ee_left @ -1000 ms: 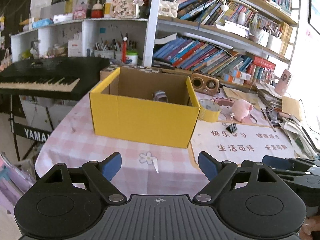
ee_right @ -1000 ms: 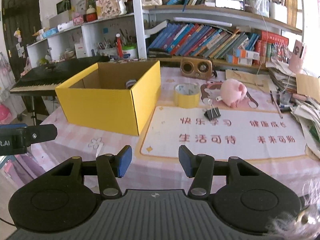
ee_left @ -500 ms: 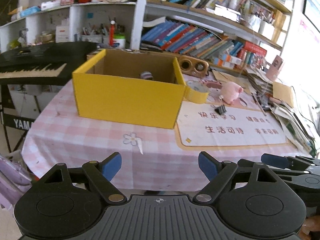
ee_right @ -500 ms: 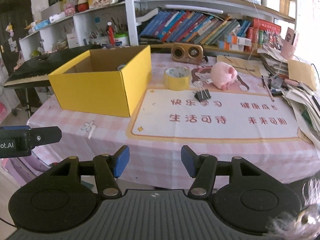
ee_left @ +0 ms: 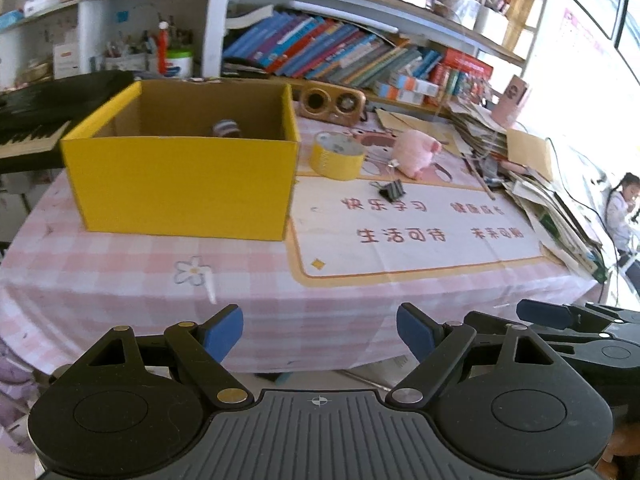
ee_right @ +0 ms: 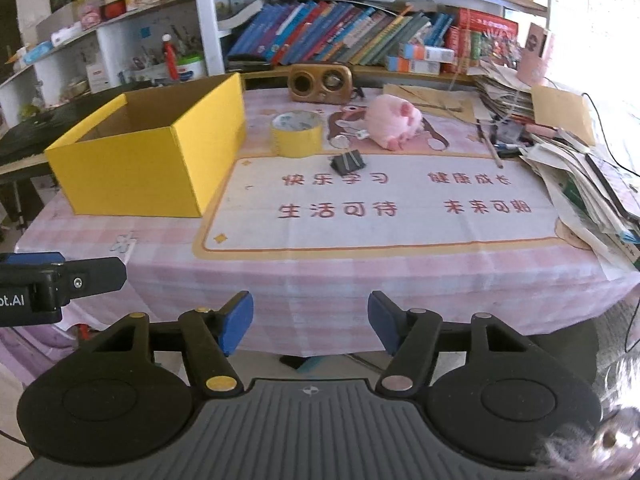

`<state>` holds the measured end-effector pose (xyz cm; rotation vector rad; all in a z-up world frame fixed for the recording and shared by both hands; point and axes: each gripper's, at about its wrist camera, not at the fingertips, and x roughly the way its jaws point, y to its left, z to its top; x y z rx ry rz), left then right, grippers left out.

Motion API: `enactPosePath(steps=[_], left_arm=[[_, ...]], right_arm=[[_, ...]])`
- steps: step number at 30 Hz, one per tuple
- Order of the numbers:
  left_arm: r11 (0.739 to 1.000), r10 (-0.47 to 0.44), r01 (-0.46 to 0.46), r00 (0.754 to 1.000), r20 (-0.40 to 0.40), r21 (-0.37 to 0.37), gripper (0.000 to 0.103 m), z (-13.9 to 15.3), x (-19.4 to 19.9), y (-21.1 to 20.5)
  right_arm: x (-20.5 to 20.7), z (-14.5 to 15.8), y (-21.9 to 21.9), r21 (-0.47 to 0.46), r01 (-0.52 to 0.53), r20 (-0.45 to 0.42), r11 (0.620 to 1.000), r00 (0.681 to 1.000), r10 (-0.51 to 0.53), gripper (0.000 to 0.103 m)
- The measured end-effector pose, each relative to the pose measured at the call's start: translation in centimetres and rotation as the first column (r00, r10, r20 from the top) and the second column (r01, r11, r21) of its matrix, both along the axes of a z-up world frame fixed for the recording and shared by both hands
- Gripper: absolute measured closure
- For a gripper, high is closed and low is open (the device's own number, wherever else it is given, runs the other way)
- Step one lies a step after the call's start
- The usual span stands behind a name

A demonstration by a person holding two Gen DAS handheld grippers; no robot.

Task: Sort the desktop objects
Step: 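Move both tools toward the black binder clip and yellow tape roll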

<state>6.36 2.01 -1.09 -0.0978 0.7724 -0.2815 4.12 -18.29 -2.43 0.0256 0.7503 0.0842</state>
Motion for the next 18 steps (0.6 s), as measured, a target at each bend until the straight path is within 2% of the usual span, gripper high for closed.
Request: enactPosePath(steps=[18], left_arm=[[0.996,-0.089,0.088,0.995,-0.036,-0.016,0.017,-0.8,4.3,-6.5]], right_arm=[[3.4,-0.5,-5.5,-0.021,0.06,-0.037,0.998,0.997,-0.061,0.04]])
